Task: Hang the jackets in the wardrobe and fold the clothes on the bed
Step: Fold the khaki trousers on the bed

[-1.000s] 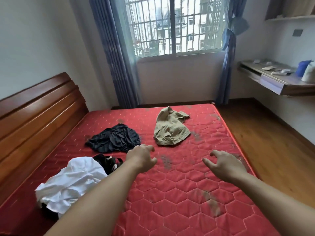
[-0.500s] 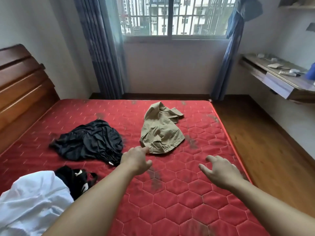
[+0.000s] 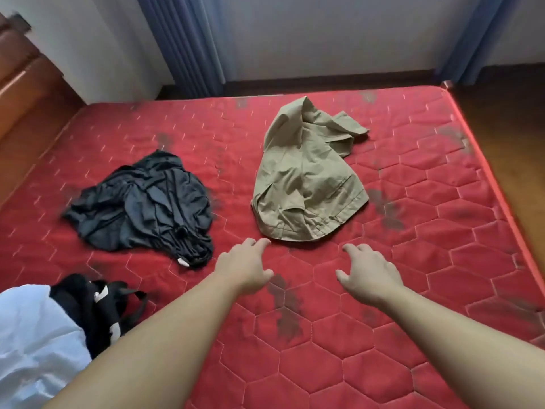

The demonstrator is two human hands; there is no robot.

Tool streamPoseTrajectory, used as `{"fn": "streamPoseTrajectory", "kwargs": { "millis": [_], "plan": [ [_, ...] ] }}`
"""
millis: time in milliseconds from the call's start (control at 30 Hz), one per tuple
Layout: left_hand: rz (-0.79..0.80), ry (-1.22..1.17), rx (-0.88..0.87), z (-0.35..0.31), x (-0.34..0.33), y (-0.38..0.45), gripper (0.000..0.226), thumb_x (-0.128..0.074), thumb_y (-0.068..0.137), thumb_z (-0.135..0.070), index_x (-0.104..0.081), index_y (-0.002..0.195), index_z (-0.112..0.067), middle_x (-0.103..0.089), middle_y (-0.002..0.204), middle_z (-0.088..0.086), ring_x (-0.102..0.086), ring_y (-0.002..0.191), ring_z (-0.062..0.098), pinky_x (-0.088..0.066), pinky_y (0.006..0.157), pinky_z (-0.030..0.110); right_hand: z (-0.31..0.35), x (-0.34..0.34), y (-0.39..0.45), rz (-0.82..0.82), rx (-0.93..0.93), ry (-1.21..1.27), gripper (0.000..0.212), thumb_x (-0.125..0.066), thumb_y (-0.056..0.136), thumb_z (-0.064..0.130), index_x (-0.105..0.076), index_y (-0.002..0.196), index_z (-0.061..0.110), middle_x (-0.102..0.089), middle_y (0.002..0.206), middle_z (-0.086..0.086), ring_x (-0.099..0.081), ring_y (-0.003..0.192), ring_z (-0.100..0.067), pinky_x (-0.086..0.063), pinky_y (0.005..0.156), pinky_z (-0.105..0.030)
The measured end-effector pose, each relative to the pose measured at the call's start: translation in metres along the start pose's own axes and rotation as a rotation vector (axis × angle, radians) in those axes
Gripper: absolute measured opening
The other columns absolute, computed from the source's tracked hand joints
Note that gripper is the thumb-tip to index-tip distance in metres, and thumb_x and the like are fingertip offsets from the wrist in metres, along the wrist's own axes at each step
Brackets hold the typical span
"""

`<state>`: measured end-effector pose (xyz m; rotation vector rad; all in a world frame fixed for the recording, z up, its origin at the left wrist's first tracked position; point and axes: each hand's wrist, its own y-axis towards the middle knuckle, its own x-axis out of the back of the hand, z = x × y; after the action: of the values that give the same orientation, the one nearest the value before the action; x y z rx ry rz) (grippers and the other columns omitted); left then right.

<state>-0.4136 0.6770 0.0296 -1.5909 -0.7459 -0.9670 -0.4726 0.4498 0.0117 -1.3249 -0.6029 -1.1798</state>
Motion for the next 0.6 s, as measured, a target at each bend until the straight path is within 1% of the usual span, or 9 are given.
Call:
{"fn": "streamPoseTrajectory", "kwargs": {
  "millis": [67,133,233,333,367,400,467,533,600],
  "plan": [
    [0.02,0.005,-0.034,0.003,-0.027,0.046,0.066,-0.051,0.086,-0.043,-0.026,0.147,-0.036,-0.04,0.146,-0.004,-0.047,0.128,0.024,-0.042,0.101,0.044,0.004,-0.033,0.04,0.018,0.04,-0.01,0.053,-0.051,0.089,0.045,-0.04,0.137,0.024,-0.047,0.134,-0.003,-0.048,0.121,-0.028,-0.045,0.095,-0.043],
    [-0.025,0.007,-0.052,0.011,-0.056,0.094,0.065,-0.051,0.087,-0.042,-0.026,0.147,-0.036,-0.039,0.148,-0.006,-0.046,0.129,0.022,-0.041,0.102,0.044,0.004,-0.064,0.083,0.002,0.072,-0.015,0.053,-0.052,0.088,0.042,-0.039,0.136,0.024,-0.046,0.133,-0.003,-0.049,0.119,-0.029,-0.045,0.092,-0.043],
    [-0.047,0.059,-0.069,0.026,-0.1,0.155,0.067,-0.052,0.089,-0.042,-0.022,0.148,-0.038,-0.025,0.157,-0.011,-0.033,0.139,0.017,-0.036,0.105,0.045,0.003,-0.105,0.139,-0.031,0.095,-0.085,0.057,-0.055,0.086,0.032,-0.034,0.138,0.026,-0.035,0.143,-0.004,-0.046,0.121,-0.031,-0.043,0.089,-0.043],
    [-0.016,0.128,-0.076,0.035,-0.14,0.205,0.075,-0.051,0.09,-0.047,-0.009,0.151,-0.041,-0.005,0.162,-0.012,-0.014,0.147,0.016,-0.031,0.109,0.047,-0.002,-0.144,0.18,-0.068,0.118,-0.144,0.073,-0.054,0.084,0.018,-0.018,0.147,0.027,-0.01,0.158,-0.006,-0.026,0.139,-0.027,-0.038,0.095,-0.044],
    [0.015,0.105,-0.059,0.035,-0.147,0.214,0.077,-0.049,0.09,-0.052,-0.004,0.151,-0.041,0.001,0.162,-0.014,-0.01,0.148,0.016,-0.029,0.11,0.048,-0.005,-0.148,0.188,-0.073,0.121,-0.15,0.076,-0.053,0.083,0.018,-0.016,0.148,0.028,-0.009,0.159,-0.005,-0.022,0.142,-0.025,-0.037,0.097,-0.044],
    [0.037,0.062,-0.031,0.039,-0.162,0.22,0.078,-0.045,0.09,-0.058,0.001,0.151,-0.042,0.007,0.161,-0.016,-0.005,0.149,0.017,-0.026,0.111,0.05,-0.007,-0.158,0.199,-0.083,0.129,-0.149,0.075,-0.054,0.082,0.02,-0.018,0.147,0.029,-0.014,0.157,-0.005,-0.023,0.142,-0.024,-0.037,0.097,-0.045],
    [0.005,0.011,-0.002,0.045,-0.185,0.224,0.077,-0.032,0.088,-0.072,0.005,0.15,-0.044,0.012,0.16,-0.02,0.002,0.149,0.018,-0.018,0.115,0.051,-0.012,-0.165,0.217,-0.166,0.159,-0.162,0.061,-0.054,0.081,0.028,-0.032,0.138,0.03,-0.034,0.142,-0.004,-0.034,0.132,-0.026,-0.039,0.089,-0.044],
    [-0.073,0.03,-0.004,0.051,-0.199,0.226,0.08,-0.021,0.081,-0.08,0.004,0.149,-0.046,0.006,0.159,-0.021,-0.002,0.147,0.019,-0.016,0.114,0.051,-0.014,-0.17,0.232,-0.239,0.187,-0.197,0.046,-0.052,0.082,0.032,-0.043,0.127,0.03,-0.044,0.128,-0.004,-0.042,0.12,-0.028,-0.04,0.082,-0.042],
    [-0.164,0.026,0.025,0.049,-0.198,0.234,0.081,-0.021,0.078,-0.083,-0.005,0.148,-0.045,-0.01,0.155,-0.016,-0.015,0.139,0.023,-0.025,0.107,0.052,-0.015,-0.17,0.243,-0.265,0.195,-0.187,0.038,-0.051,0.085,0.031,-0.047,0.123,0.029,-0.047,0.121,-0.007,-0.045,0.113,-0.03,-0.041,0.081,-0.041]
  ]
}}
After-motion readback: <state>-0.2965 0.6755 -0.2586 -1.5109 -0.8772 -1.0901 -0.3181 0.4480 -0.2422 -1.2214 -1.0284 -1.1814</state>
